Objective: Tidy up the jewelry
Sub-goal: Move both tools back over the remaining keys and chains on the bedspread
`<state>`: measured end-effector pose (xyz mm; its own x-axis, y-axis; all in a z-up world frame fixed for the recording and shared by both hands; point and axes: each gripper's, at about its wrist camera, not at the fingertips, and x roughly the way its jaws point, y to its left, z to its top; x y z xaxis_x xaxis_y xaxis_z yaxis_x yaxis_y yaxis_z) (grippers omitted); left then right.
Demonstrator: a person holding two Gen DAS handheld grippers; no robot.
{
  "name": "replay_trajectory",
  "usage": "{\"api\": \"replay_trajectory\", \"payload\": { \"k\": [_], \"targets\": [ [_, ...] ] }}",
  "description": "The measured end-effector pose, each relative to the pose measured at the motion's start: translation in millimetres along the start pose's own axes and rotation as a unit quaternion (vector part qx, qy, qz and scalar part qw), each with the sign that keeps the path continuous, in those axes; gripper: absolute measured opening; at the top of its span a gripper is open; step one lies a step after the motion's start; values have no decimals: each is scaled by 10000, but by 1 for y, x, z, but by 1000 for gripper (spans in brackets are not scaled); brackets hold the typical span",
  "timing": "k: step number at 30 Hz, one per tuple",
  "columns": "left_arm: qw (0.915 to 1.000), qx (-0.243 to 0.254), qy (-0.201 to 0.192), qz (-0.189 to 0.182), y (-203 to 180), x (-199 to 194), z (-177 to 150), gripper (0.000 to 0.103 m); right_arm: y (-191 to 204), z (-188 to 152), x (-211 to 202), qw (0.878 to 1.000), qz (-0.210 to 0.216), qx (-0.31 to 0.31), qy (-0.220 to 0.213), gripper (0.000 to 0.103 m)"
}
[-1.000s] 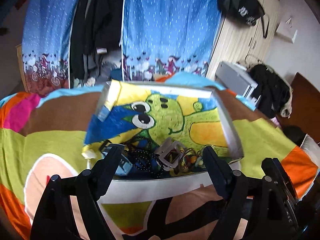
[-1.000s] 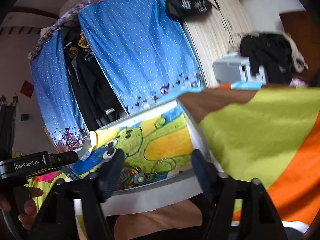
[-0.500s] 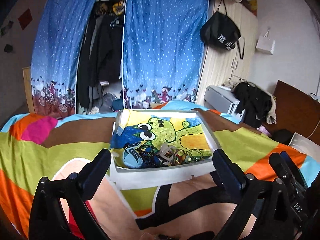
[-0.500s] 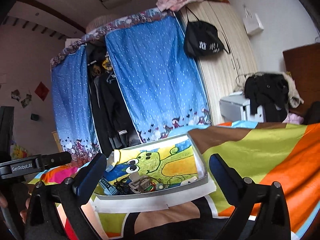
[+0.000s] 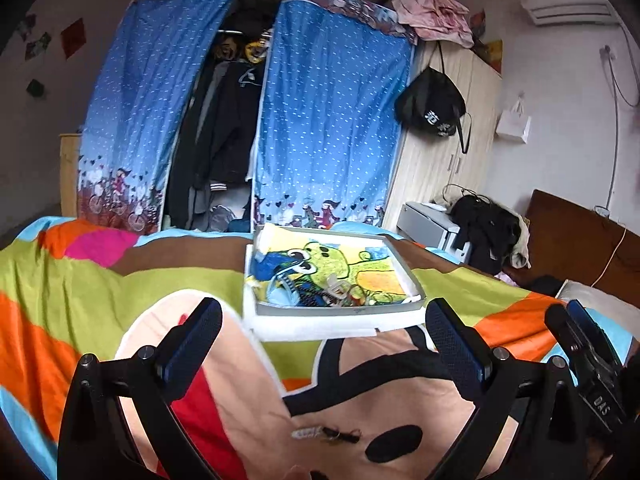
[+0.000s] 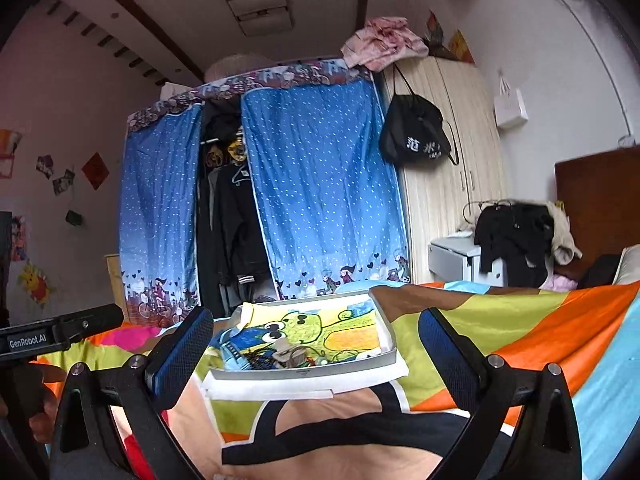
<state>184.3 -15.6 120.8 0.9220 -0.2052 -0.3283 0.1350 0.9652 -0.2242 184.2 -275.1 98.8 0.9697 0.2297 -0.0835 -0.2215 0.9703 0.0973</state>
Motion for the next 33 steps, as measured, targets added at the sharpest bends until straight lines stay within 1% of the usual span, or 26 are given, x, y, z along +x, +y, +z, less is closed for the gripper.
{"api": "replay_trajectory", "payload": {
  "k": [3, 6, 11, 16, 23, 29, 33],
  "targets": [
    [9999, -35, -55, 97, 11, -16, -8, 100, 14, -8, -17, 9999, 46, -124, 10, 103],
    [9997, -26, -39, 257, 21, -26, -17, 100, 26, -15, -26, 9997, 100, -210, 111, 103],
    [9994, -18, 14, 349, 34, -38, -35, 100, 43, -31, -41, 9991, 158, -262, 310, 103],
    [9989, 41, 136, 440, 47, -41, -53, 100, 59, -46, -49, 9978, 132, -409, 513, 103],
    [9982, 23, 306, 510, 66, -38, -81, 100, 65, -69, -48, 9943, 46, -409, 987, 103],
    [9973, 199, 505, 503, 65, -36, -95, 100, 65, -83, -46, 9904, -83, -380, 1329, 103],
    [9940, 322, 928, 484, 61, -24, -104, 100, 60, -91, -41, 9861, -183, -231, 1632, 103]
  ]
}}
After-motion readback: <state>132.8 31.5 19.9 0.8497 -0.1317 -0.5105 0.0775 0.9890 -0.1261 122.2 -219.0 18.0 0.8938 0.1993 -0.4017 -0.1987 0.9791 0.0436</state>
